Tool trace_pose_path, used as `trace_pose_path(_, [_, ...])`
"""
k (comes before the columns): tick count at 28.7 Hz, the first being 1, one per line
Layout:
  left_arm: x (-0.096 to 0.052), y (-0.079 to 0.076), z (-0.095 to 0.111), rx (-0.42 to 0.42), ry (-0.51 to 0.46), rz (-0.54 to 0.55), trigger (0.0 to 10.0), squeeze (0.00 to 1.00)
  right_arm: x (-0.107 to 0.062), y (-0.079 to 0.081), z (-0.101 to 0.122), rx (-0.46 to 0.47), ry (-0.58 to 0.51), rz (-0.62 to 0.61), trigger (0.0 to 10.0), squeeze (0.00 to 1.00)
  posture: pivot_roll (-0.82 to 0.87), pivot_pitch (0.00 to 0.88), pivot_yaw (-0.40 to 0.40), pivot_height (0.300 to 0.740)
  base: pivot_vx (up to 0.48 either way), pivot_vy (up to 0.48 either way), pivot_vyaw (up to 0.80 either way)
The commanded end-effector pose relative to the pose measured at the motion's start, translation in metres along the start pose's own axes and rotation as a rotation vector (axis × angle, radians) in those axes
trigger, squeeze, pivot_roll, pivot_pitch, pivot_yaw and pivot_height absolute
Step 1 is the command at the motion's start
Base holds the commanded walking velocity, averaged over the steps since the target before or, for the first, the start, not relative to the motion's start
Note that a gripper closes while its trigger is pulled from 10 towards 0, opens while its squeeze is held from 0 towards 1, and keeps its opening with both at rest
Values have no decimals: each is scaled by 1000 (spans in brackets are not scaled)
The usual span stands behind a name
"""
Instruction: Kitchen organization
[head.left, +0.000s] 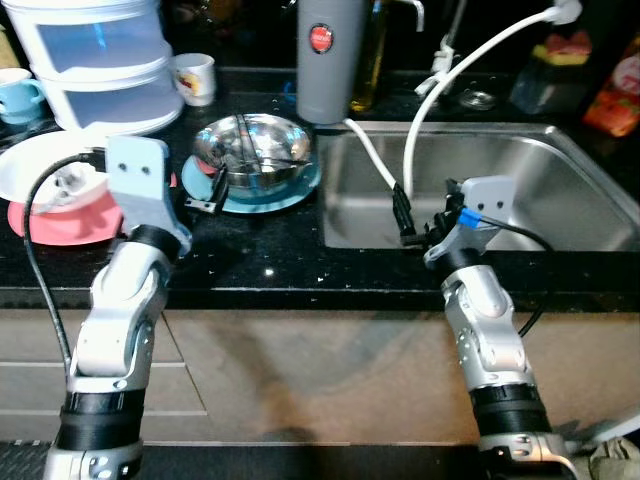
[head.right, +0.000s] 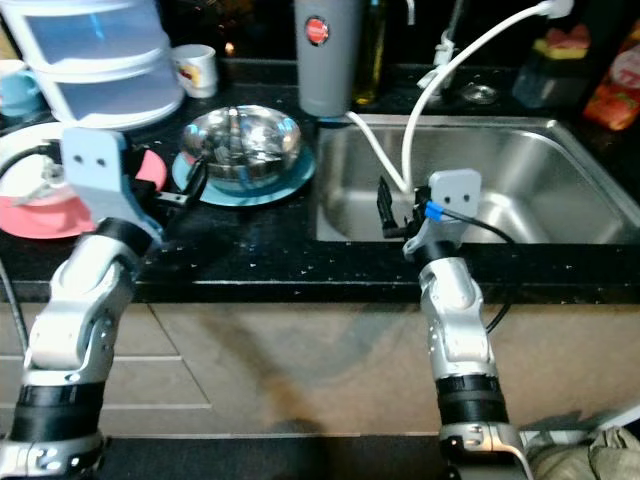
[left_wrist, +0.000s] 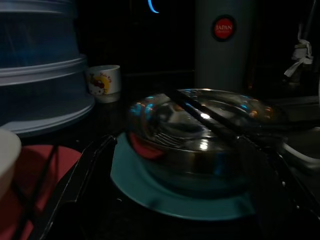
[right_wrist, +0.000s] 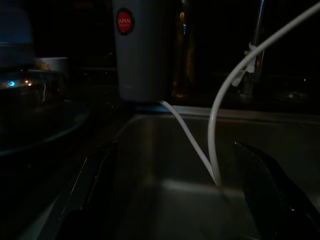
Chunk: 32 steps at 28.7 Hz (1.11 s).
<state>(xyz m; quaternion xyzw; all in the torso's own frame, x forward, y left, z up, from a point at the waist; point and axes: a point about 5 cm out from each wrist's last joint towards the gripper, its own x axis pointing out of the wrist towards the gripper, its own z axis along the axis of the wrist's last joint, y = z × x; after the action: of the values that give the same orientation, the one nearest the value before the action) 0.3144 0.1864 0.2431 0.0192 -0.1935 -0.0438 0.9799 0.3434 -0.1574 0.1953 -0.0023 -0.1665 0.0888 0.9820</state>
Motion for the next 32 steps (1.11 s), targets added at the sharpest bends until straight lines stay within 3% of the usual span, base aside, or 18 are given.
trace_pose_path(1, [-1, -4, -1, -16, 6, -12, 10000, 0, -2, -5, -1, 2, 3, -15, 10000, 0, 20, 65, -34, 740, 0, 0, 0])
trace_pose_path(4, [-2, 1, 0, -48, -2, 20, 10000, 0, -3, -5, -2, 2, 7, -14, 10000, 0, 21, 73, -39, 740, 0, 0, 0])
trace_pose_path(21, [-3, 6, 4, -59, -24, 46, 10000, 0, -1, -5, -1, 3, 7, -10, 10000, 0, 21, 76, -44, 740, 0, 0, 0])
trace_pose_path(28, [-3, 5, 4, -19, -21, 39, 10000, 0, -1, -5, -1, 2, 6, -9, 10000, 0, 20, 76, -45, 740, 0, 0, 0])
trace_pose_path(32, [-4, 4, 4, -14, -24, 34, 10000, 0, -1, -5, -1, 0, 7, -9, 10000, 0, 19, 76, -45, 740, 0, -397, 0])
